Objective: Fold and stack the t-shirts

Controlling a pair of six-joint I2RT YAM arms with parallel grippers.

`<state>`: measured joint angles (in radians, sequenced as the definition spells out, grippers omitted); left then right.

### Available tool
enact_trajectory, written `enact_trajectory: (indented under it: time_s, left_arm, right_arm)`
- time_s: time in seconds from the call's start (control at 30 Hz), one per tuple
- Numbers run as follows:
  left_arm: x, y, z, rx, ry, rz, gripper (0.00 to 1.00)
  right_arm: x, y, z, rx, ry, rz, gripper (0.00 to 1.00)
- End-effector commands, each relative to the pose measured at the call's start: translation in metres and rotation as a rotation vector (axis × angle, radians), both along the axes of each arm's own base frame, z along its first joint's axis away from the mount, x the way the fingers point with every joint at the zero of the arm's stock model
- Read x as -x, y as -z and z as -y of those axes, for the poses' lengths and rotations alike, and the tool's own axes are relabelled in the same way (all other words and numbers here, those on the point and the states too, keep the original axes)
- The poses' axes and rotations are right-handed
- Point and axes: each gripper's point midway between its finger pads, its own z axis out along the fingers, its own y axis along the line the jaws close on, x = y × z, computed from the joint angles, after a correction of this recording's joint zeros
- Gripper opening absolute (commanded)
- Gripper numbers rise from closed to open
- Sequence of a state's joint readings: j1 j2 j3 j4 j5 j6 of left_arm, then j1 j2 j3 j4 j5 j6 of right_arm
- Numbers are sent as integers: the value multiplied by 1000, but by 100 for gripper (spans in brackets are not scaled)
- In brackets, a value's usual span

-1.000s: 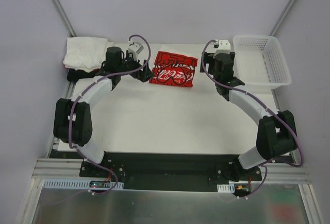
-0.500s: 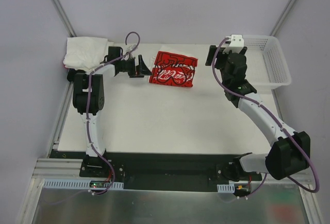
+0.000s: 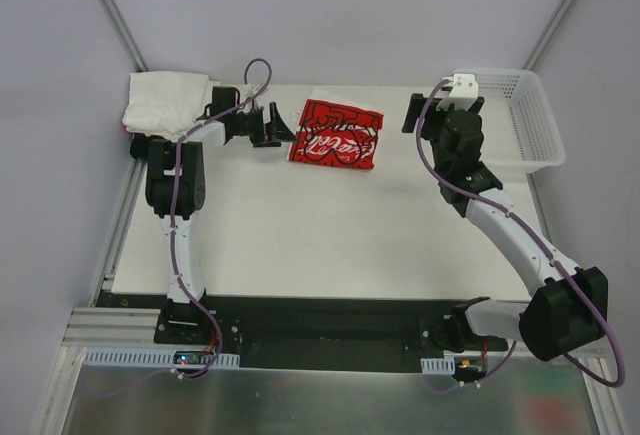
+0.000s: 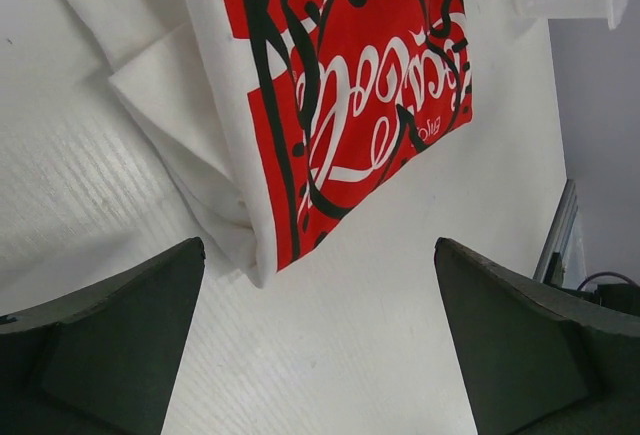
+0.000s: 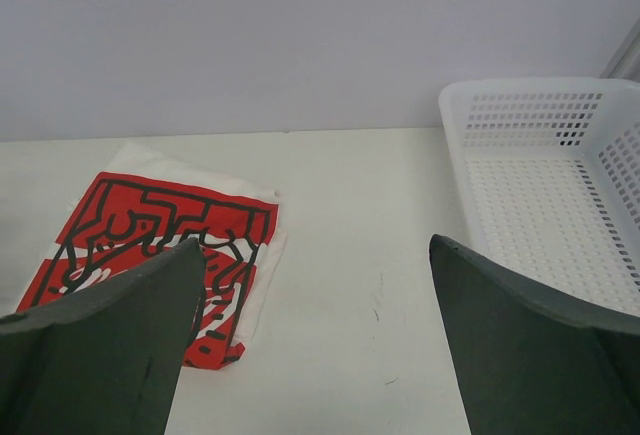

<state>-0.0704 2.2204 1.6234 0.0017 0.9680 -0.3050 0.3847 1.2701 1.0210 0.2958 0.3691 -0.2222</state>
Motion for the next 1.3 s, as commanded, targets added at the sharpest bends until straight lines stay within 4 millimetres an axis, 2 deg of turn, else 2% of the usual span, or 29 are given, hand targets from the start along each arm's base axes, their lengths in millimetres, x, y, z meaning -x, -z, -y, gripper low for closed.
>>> enact_trajectory:
  time_s: [0.0,0.23,0.47,0.7,0.87,1.03,1.13,1.27]
  left_arm:
    - [-10,-1,0,22,4,0,97]
    - [-15,10,1,33,-1,-35,97]
    - [-6,23,5,34,-1,-85,95]
    - [7,36,26,31,37,-125,92]
    - [14,38,49,37,84,-134,92]
    - [16,40,60,53,104,-154,92]
    - [15,41,62,48,103,-156,89]
    - [14,41,63,51,98,-164,73]
  right_arm:
    - [11,-31,10,-30,29,88,96]
    - [8,-24,7,-38,25,71,96]
    - [2,-23,1,-68,14,72,96]
    - [-2,-19,-3,-76,4,63,96]
    - [-3,-14,-3,-74,2,53,96]
    - [-2,-11,-1,-71,10,49,96]
    - [1,-15,4,-80,25,60,96]
    - [7,-19,15,-91,53,79,96]
